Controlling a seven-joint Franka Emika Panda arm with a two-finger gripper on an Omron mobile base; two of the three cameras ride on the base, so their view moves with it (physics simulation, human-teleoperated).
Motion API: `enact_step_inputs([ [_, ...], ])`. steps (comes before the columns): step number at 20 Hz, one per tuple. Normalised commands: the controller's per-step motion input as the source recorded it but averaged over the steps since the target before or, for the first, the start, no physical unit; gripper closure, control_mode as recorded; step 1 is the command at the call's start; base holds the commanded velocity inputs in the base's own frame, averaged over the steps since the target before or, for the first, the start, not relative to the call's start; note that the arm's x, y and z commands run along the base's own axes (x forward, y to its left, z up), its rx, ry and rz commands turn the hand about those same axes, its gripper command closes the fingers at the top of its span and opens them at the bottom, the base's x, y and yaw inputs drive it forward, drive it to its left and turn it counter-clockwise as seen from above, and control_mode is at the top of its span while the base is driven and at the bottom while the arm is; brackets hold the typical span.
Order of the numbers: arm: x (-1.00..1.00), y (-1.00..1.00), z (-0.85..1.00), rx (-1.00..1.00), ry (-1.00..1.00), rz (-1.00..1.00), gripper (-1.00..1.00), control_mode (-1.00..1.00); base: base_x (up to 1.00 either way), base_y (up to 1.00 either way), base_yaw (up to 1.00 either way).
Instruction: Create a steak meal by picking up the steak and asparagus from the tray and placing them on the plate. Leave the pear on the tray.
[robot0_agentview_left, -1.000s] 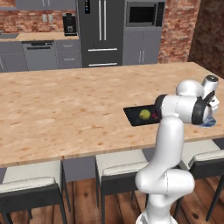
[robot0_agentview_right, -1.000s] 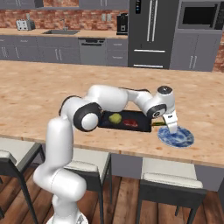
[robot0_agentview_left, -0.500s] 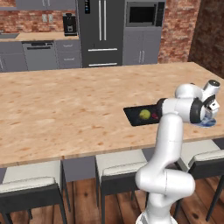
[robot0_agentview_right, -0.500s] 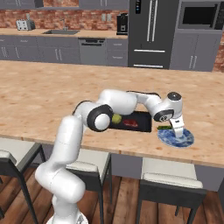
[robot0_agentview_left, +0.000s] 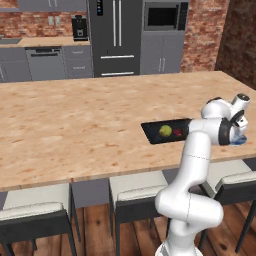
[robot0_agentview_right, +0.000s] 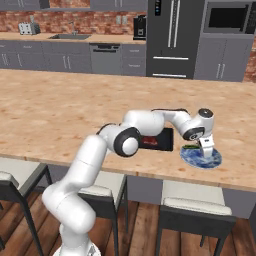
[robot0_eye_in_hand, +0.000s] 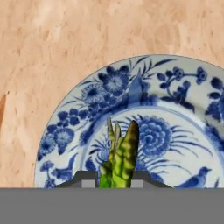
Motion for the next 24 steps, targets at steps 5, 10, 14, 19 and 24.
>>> enact_step_inputs([
  [5, 0.07, 0.00, -0.29, 0.00, 0.00, 0.00, -1.00, -1.00, 0.00, 0.00, 0.00],
  [10, 0.00, 0.00, 0.00, 0.00, -0.02, 0.00, -1.00, -1.00, 0.00, 0.00, 0.00],
  [14, -0.06, 0.00, 0.13, 0.00, -0.11, 0.00, -1.00, -1.00, 0.00, 0.00, 0.00],
  [19, -0.56, 0.41, 0.39, -0.09, -0.11, 0.00, -1.00, -1.00, 0.00, 0.00, 0.00],
  [24, -0.81, 0.93, 0.43, -0.21, -0.08, 0.00, -1.00, -1.00, 0.00, 0.00, 0.00],
])
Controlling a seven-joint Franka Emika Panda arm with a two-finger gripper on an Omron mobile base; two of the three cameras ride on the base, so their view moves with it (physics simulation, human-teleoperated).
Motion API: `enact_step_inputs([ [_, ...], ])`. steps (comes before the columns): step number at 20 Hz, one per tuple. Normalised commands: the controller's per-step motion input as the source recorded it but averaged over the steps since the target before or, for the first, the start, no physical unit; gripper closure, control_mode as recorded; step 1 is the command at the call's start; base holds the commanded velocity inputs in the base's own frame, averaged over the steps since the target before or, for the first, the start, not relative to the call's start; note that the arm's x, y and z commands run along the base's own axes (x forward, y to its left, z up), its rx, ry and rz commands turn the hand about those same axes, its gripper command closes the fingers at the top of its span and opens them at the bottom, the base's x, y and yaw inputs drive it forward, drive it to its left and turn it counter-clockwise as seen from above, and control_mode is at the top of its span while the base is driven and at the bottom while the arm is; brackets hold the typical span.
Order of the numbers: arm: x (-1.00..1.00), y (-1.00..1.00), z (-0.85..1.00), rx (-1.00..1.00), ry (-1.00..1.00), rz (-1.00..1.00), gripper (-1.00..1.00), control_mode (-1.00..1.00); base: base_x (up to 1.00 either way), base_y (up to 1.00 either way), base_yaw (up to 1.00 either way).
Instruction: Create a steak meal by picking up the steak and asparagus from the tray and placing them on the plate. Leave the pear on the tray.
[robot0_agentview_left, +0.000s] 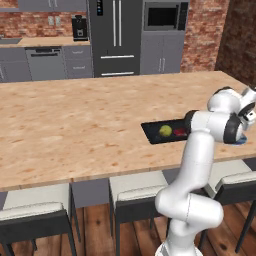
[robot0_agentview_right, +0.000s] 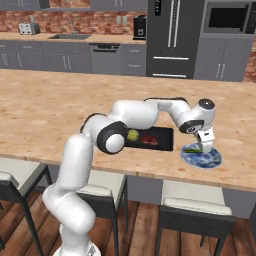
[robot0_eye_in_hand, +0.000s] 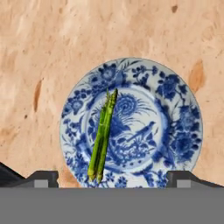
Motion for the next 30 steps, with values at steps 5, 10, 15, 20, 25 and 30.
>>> enact_step_inputs([
  [5, -0.30, 0.96, 0.50, -0.20, -0.02, 0.00, -1.00, -1.00, 0.00, 0.00, 0.00],
  [10, -0.03, 0.92, 0.41, -0.11, 0.00, -0.08, -1.00, -1.00, 0.00, 0.00, 0.00],
  [15, 0.00, 0.77, 0.40, -0.01, 0.07, -0.12, -1.00, -1.00, 0.00, 0.00, 0.00],
  [20, 0.00, 0.44, 0.56, 0.08, 0.23, -0.03, -1.00, -1.00, 0.00, 0.00, 0.00],
  [25, 0.00, 0.18, 0.45, 0.19, 0.25, 0.00, -1.00, -1.00, 0.00, 0.00, 0.00],
  [30, 0.10, 0.00, -0.16, 0.25, 0.03, 0.02, -1.00, -1.00, 0.00, 0.00, 0.00],
])
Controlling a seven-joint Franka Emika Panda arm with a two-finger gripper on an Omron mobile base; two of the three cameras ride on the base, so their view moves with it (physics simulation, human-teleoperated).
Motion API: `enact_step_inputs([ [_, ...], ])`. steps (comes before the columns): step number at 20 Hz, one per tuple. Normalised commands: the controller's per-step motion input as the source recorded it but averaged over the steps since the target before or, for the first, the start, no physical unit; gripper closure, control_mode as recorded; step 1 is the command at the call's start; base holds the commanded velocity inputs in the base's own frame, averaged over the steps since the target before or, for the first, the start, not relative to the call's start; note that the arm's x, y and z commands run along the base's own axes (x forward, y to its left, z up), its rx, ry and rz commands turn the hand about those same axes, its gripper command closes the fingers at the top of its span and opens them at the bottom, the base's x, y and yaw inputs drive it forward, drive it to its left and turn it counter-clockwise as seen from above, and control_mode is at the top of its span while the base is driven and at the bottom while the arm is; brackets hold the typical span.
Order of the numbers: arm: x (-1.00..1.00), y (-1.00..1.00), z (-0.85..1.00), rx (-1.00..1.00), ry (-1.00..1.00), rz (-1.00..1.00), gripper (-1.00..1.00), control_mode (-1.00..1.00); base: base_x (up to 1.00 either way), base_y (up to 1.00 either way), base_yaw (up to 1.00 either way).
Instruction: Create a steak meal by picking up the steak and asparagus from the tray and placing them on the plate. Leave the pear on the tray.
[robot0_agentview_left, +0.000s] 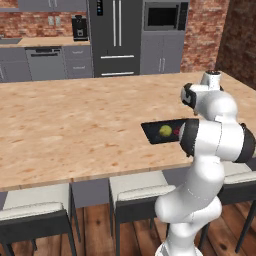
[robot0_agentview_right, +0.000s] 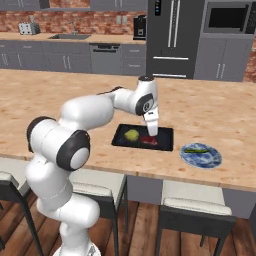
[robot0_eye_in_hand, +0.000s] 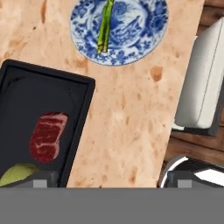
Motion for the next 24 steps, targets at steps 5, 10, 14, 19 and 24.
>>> enact_step_inputs([
  [5, 0.21, 0.09, -0.53, 0.08, -0.05, 0.02, -1.00, -1.00, 0.00, 0.00, 0.00],
  [10, 0.13, 0.24, -0.30, 0.04, -0.01, 0.03, -1.00, -1.00, 0.00, 0.00, 0.00],
  [14, 0.21, 0.27, -0.22, 0.05, 0.00, 0.08, -1.00, -1.00, 0.00, 0.00, 0.00],
  [19, 0.26, 0.22, -0.35, 0.04, 0.00, 0.10, -1.00, -1.00, 0.00, 0.00, 0.00],
  [24, 0.32, 0.04, -0.35, 0.02, 0.00, 0.12, -1.00, -1.00, 0.00, 0.00, 0.00],
])
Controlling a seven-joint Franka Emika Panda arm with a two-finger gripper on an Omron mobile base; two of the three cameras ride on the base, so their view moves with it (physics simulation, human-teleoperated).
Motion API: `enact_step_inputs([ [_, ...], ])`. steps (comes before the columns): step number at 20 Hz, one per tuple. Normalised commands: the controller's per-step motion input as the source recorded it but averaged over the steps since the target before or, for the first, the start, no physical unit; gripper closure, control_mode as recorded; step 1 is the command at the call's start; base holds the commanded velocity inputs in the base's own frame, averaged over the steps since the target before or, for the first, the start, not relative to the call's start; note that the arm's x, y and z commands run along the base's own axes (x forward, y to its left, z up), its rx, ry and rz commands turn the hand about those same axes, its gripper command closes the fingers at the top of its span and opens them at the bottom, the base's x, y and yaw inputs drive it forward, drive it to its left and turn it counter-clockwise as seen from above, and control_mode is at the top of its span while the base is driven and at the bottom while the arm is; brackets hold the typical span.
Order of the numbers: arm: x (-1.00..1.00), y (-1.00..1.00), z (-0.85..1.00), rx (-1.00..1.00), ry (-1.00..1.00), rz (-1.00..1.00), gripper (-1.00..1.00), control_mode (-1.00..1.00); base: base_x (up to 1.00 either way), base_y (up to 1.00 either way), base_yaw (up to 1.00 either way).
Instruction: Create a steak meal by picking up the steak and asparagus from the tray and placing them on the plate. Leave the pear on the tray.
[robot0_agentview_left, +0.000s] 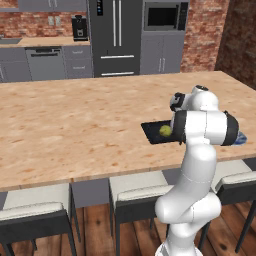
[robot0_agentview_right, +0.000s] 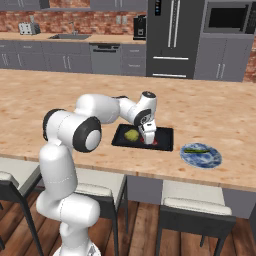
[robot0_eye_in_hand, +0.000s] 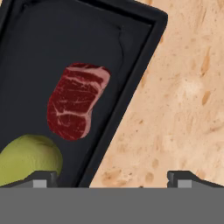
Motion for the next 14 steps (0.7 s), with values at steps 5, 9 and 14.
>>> enact_step_inputs([
  [5, 0.33, 0.00, -0.21, 0.00, 0.01, 0.08, -1.00, -1.00, 0.00, 0.00, 0.00],
  [9, 0.41, 0.00, -0.22, 0.00, 0.03, 0.05, -1.00, -1.00, 0.00, 0.00, 0.00],
  [14, 0.37, -0.13, -0.27, 0.00, 0.03, 0.02, -1.00, -1.00, 0.00, 0.00, 0.00],
])
